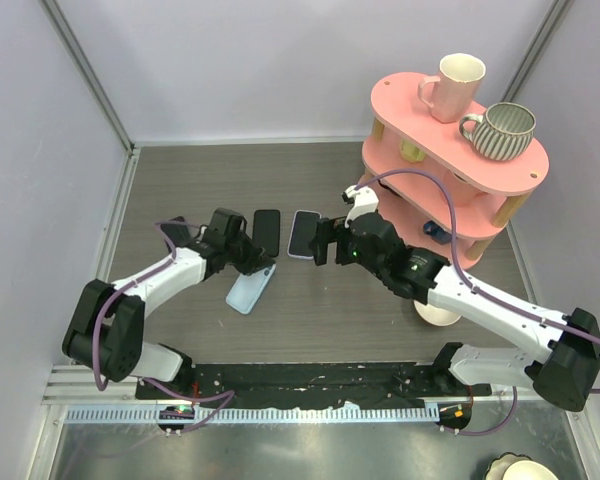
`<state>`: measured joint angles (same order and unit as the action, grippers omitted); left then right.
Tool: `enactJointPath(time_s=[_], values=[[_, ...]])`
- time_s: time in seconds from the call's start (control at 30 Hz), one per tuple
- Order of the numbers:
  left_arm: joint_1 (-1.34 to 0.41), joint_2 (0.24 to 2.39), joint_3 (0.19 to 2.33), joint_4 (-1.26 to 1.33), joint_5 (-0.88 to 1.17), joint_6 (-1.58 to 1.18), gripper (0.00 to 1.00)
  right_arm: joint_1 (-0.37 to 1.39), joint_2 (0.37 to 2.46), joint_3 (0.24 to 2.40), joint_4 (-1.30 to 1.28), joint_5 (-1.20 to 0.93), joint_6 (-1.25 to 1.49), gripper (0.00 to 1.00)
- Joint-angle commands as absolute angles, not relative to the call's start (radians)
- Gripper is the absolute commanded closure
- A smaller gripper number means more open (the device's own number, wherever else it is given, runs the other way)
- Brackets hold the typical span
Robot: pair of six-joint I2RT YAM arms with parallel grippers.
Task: Put the phone into the phone case
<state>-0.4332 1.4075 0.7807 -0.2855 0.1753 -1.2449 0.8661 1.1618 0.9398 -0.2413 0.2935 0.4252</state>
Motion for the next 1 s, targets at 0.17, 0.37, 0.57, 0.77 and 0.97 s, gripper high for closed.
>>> enactJointPath(time_s=[0.17,0.37,0.57,0.77,0.97], values=[[-0.472,1.425,0.638,-0.026,0.084,-1.601,1.0,0.864,1.167,0.931,-0.213,0.33,0.477,0.05],[-0.503,1.439,0.652,-0.026,0.051,-1.629,0.87,0.864,1.173,0.94,-0.216,0.333,0.485,0.05],[-0.503,1.414,0.877,-0.344,0.008,-1.357,0.19,0.865,1.18,0.94,-0.219,0.324,0.491,0.06],[-0.485,1.382,1.102,-0.722,-0.322,-1.106,0.0,0.864,1.184,0.942,-0.215,0.315,0.492,0.06],[-0.194,1.43,1.158,-0.763,-0.301,-0.798,0.03,0.865,1.16,0.931,-0.238,0.33,0.474,0.06]])
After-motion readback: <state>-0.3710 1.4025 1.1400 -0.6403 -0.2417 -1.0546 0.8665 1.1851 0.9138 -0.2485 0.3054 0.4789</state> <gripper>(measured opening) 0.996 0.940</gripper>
